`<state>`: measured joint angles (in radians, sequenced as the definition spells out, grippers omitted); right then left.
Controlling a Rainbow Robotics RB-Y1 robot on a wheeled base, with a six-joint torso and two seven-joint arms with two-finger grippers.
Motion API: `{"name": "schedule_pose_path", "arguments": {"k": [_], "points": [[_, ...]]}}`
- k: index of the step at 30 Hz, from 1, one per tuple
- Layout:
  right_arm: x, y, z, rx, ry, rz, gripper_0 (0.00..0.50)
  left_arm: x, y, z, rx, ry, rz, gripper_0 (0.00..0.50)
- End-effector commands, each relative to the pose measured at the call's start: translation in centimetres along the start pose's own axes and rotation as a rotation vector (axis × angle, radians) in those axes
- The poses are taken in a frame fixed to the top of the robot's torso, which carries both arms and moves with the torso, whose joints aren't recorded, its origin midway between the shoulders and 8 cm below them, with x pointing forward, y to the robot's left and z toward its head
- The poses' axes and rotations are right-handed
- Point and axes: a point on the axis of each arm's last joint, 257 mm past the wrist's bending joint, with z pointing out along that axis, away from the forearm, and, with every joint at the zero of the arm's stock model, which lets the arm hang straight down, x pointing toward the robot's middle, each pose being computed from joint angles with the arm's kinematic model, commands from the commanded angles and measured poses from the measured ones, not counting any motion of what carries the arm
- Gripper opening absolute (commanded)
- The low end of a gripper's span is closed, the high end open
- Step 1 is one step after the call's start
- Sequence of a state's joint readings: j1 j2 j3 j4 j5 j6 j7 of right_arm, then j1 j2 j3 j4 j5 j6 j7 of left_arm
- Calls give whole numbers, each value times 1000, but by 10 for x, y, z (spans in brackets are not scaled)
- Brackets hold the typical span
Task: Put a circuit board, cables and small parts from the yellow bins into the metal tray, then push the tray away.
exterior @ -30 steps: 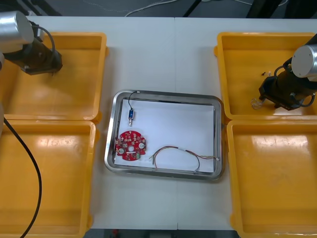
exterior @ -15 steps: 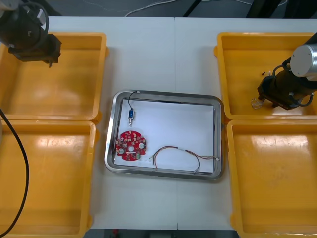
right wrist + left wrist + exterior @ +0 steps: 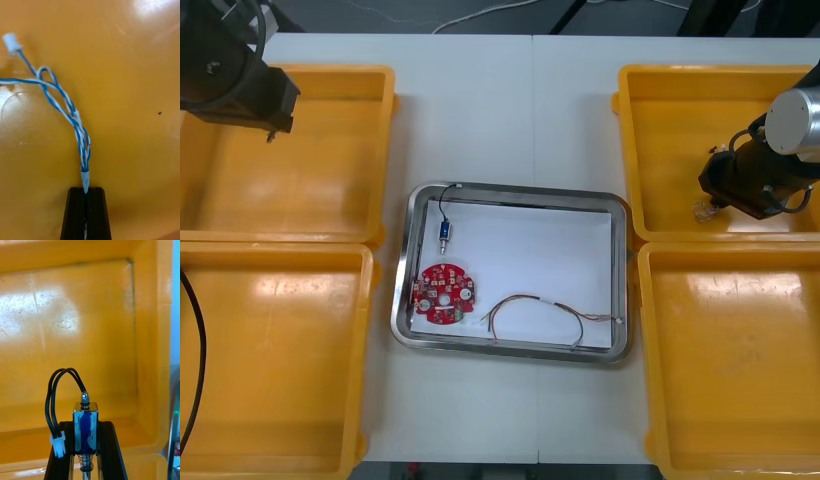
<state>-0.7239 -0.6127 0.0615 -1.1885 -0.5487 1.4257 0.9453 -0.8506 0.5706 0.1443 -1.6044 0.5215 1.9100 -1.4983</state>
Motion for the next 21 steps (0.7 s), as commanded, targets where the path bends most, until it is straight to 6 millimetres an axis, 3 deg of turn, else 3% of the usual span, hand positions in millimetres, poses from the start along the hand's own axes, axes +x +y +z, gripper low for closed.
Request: {"name": "schedule_pose_path", "arguments": {"k": [1,6,11,21], "points": [[-27,20,-31,-13,-40,-164,0,1,-5,-24,12,-77,-178,0],[-45,24,-52,-14,-62,-284,0,9,-19,-30,17,-107,-178,0],[-53,33,-71,-25,-79,-375,0,13,-16,-30,14,-103,-178,0],[-48,38,-118,-16,-79,-551,0,17,-12,-29,10,-95,-199,0]]}}
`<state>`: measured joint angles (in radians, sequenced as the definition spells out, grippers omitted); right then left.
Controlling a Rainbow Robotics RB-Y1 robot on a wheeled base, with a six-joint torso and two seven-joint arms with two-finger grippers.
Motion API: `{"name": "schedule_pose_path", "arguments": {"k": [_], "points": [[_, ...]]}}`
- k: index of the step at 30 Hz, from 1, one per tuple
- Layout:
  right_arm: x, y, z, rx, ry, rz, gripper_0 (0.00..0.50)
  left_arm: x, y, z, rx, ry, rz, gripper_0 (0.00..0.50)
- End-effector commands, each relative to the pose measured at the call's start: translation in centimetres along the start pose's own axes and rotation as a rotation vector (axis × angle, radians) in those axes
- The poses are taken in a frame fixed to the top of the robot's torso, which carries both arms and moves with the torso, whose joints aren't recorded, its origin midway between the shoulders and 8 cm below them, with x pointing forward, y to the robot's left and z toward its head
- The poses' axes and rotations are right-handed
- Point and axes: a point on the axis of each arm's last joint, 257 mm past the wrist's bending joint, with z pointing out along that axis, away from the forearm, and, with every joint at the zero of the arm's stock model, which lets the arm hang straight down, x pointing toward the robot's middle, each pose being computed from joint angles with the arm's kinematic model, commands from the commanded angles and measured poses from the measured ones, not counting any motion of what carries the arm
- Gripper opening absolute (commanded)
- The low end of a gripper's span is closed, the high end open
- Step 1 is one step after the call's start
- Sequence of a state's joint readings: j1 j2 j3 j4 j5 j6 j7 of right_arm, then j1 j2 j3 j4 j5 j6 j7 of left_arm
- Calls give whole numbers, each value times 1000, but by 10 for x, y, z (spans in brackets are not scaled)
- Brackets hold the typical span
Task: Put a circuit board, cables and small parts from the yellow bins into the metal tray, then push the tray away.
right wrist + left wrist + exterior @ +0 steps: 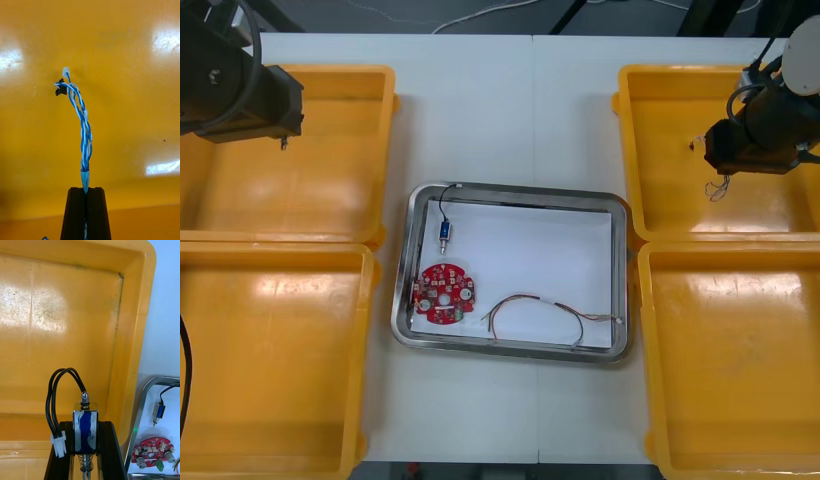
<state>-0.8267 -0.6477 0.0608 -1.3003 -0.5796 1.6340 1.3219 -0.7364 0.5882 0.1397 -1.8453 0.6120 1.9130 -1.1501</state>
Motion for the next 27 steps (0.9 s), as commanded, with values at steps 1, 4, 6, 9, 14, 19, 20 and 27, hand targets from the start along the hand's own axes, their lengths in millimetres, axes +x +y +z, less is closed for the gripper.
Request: {"name": "schedule_pose_path", "arguments": {"k": [1,4,6,9,14,19,20,27], "points": [[-32,-8,-55,5,-92,-108,0,-1,9,-10,-31,-15,36,0],[-29,-4,-66,5,-89,-149,0,6,0,-5,-34,0,23,0],[-27,2,-75,9,-91,-174,0,14,-12,-2,-39,9,20,0],[-21,10,-87,12,-94,-214,0,22,-25,-1,-32,14,10,0],[-3,29,-97,-8,-86,-294,0,26,-31,-6,6,35,-3,0],[15,57,-102,-68,-110,-388,0,25,-30,-6,6,34,-2,0],[20,64,-103,-81,-116,-417,0,25,-29,-7,6,32,-5,0],[49,101,-107,-86,-149,-586,0,24,-29,-7,6,31,-1,0]]}}
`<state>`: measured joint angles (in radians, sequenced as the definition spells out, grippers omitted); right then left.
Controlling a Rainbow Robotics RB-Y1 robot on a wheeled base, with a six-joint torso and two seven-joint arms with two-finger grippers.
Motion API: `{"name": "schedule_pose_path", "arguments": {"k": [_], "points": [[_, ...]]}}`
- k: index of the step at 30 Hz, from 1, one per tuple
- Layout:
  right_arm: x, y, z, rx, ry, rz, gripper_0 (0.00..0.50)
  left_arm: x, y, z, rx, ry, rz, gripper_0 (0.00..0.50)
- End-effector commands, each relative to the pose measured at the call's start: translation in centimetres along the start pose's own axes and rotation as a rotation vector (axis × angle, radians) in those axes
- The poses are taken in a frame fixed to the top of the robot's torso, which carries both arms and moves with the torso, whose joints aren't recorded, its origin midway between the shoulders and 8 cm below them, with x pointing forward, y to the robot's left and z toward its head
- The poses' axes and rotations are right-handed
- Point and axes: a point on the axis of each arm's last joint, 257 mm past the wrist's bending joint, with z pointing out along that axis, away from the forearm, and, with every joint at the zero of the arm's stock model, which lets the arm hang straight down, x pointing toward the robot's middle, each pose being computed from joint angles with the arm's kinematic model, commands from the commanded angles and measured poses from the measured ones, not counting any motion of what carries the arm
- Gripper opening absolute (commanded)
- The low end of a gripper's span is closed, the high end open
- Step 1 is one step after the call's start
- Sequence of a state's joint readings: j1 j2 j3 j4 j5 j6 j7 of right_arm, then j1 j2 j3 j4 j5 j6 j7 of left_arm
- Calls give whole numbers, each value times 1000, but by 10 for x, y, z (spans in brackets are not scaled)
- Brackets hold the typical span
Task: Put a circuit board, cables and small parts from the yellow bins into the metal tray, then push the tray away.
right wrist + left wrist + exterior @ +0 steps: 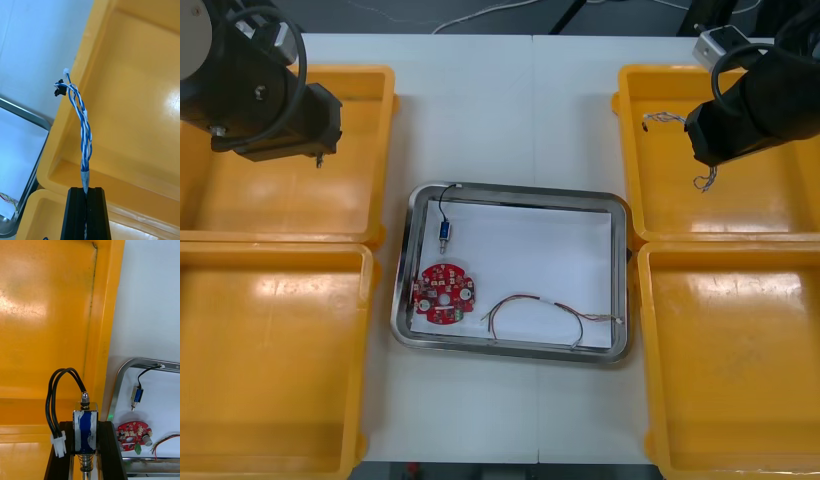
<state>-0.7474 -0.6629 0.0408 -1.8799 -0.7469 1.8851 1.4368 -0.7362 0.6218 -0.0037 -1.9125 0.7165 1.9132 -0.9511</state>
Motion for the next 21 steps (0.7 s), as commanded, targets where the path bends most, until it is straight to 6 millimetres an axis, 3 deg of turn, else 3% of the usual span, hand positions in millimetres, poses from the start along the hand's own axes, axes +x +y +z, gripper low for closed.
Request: {"name": "schedule_pose_path", "arguments": {"k": [1,14,21], "points": [[8,22,-4,28,-10,-151,0,-5,13,-12,-24,-29,9,0],[18,121,27,-40,-43,-429,0,-5,15,-12,-28,-31,6,0],[26,161,48,-84,-51,-552,0,-6,16,-11,-34,-33,4,0]]}}
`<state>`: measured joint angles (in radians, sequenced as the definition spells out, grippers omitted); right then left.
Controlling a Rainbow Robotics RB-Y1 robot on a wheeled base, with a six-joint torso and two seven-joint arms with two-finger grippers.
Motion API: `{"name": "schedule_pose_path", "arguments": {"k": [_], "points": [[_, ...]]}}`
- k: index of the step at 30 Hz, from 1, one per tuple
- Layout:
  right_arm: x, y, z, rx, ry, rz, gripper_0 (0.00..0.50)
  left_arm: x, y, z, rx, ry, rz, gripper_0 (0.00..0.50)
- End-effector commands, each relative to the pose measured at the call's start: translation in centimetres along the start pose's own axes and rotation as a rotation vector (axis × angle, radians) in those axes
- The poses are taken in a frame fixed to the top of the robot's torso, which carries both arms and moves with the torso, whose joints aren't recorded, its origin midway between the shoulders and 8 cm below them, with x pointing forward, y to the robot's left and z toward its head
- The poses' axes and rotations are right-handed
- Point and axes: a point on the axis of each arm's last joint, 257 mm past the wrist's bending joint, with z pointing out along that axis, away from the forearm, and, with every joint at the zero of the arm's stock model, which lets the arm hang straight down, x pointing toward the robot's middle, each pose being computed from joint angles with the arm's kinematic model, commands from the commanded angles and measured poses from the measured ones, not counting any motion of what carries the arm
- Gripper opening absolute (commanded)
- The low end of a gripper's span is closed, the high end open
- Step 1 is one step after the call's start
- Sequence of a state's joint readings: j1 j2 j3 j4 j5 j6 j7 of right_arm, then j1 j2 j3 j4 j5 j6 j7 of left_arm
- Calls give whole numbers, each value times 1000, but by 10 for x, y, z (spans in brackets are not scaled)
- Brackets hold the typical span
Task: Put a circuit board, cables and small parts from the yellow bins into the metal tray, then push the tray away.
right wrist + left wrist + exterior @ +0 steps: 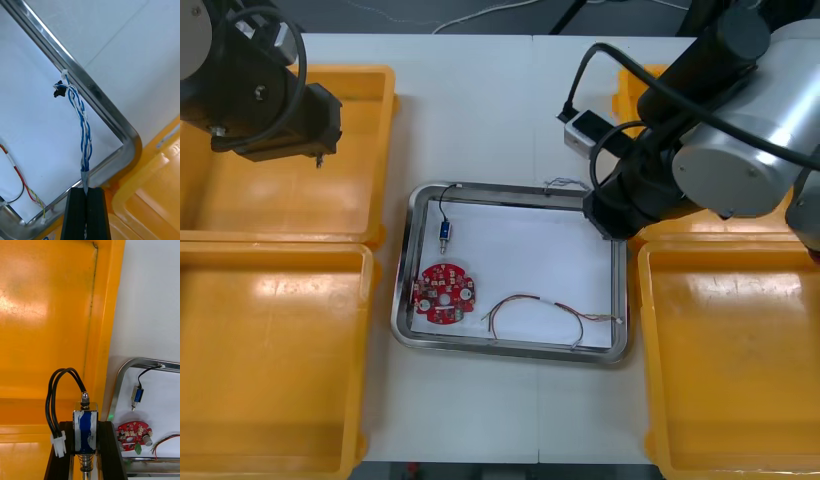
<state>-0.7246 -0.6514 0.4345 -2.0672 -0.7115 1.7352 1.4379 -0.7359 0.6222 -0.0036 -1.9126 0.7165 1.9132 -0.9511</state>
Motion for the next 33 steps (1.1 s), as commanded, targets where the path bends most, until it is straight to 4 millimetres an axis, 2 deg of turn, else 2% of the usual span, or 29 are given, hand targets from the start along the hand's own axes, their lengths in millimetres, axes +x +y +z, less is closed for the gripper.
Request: {"name": "schedule_pose_path", "arguments": {"k": [1,5,9,18,25,27,29,31,33], "points": [[-13,37,12,-36,-30,-160,0,-6,17,-11,-35,-34,4,0],[-17,49,32,-40,-34,-264,0,-4,19,-10,-39,-31,4,0],[-20,50,52,-38,-37,-366,0,-4,20,-9,-40,-31,5,0],[-13,46,84,-40,-27,-550,0,-4,19,-9,-42,-32,8,0],[-13,47,92,-53,-42,-588,0,-4,20,-9,-43,-31,8,0],[-12,49,92,-63,-41,-588,15,-4,20,-9,-43,-33,9,0],[-12,49,92,-63,-41,-589,117,-4,20,-9,-43,-33,9,0],[-12,49,92,-63,-43,-587,366,-3,19,-9,-40,-31,10,0],[-13,46,92,-59,-46,-586,465,-4,19,-10,-41,-33,12,0]]}}
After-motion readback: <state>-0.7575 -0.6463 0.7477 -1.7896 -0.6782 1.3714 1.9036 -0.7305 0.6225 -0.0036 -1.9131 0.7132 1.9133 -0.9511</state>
